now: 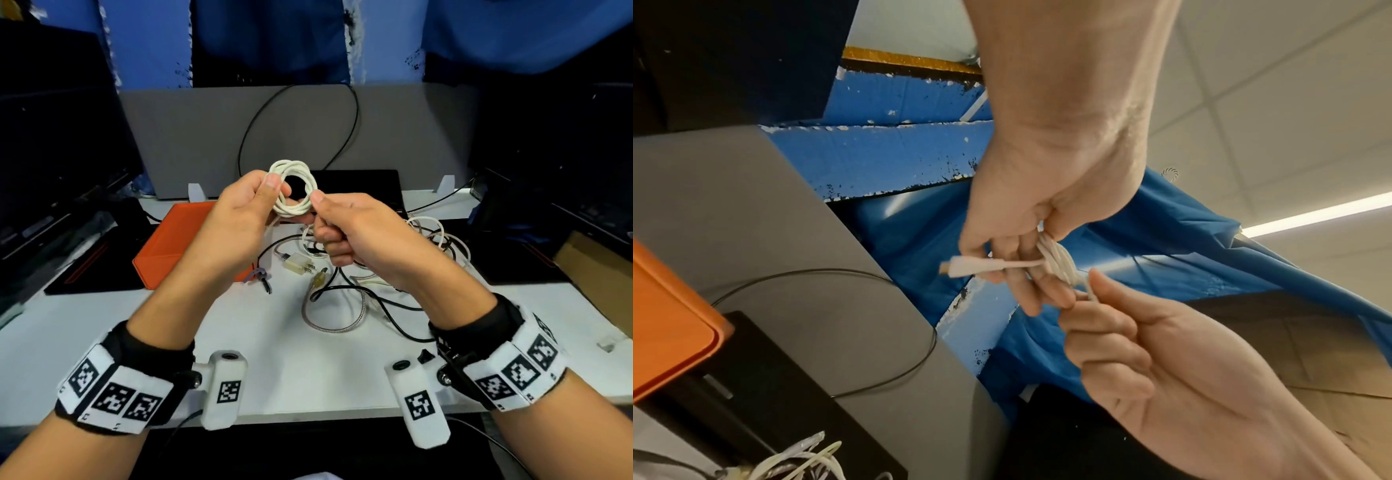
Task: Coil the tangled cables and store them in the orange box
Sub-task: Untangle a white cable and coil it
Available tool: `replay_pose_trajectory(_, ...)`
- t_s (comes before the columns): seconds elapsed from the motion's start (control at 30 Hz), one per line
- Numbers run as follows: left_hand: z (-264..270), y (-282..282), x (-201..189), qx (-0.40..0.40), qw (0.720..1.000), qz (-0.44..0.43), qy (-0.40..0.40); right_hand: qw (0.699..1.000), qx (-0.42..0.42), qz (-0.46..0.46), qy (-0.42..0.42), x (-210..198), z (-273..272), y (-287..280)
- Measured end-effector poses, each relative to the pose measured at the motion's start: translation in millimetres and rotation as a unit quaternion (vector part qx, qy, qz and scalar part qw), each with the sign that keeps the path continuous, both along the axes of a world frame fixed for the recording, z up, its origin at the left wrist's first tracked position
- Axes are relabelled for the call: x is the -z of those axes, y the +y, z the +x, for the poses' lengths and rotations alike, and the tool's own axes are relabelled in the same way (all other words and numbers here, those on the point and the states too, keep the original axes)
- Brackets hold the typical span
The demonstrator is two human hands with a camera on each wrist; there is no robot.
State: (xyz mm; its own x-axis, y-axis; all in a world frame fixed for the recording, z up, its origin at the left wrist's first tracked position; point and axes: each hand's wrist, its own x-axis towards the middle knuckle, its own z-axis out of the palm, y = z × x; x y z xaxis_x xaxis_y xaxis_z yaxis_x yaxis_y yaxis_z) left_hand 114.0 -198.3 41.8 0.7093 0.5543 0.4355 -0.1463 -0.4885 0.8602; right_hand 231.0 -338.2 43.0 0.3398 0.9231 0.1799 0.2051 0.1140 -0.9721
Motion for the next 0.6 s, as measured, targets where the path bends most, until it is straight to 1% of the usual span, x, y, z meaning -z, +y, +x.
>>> replay_pose_trajectory(0.07,-1,0,0,-0.021,1.000,0.007,0.004,0.999,0.031,0.026,-0.022,3,0,3)
replay_pose_trajectory(0.13,-1,-4,0,-0.036,0.999,0.004,0.004,0.992,0.086,0.045,-0.084,8,2,6)
replay_pose_trajectory(0.2,-1,-8,0,-0.046,0.999,-0.004,-0.001,0.977,0.143,0.053,-0.151,14,3,11)
replay_pose_trajectory(0.23,-1,-10,1,-0.045,0.999,-0.010,-0.005,0.972,0.158,0.062,-0.160,17,2,13)
replay_pose_trajectory(0.27,0,-11,2,-0.041,0.999,-0.018,-0.009,0.974,0.162,0.072,-0.144,19,0,14)
replay_pose_trajectory(0.33,1,-11,4,-0.019,0.999,-0.047,-0.016,0.983,0.145,0.094,-0.060,20,-6,16)
replay_pose_trajectory(0.4,2,-11,6,0.018,0.996,-0.090,-0.020,0.989,0.103,0.101,0.038,18,-12,15)
replay_pose_trajectory(0.47,1,-8,6,0.051,0.992,-0.117,-0.015,0.989,0.056,0.089,0.108,16,-15,14)
replay_pose_trajectory(0.53,1,-5,5,0.056,0.993,-0.100,-0.003,0.983,0.033,0.088,0.158,14,-15,14)
replay_pose_trajectory(0.57,2,-5,4,0.041,0.996,-0.080,-0.003,0.981,0.031,0.089,0.170,14,-15,14)
replay_pose_trajectory(0.6,4,-5,4,0.009,0.998,-0.056,-0.005,0.981,0.034,0.088,0.171,14,-15,14)
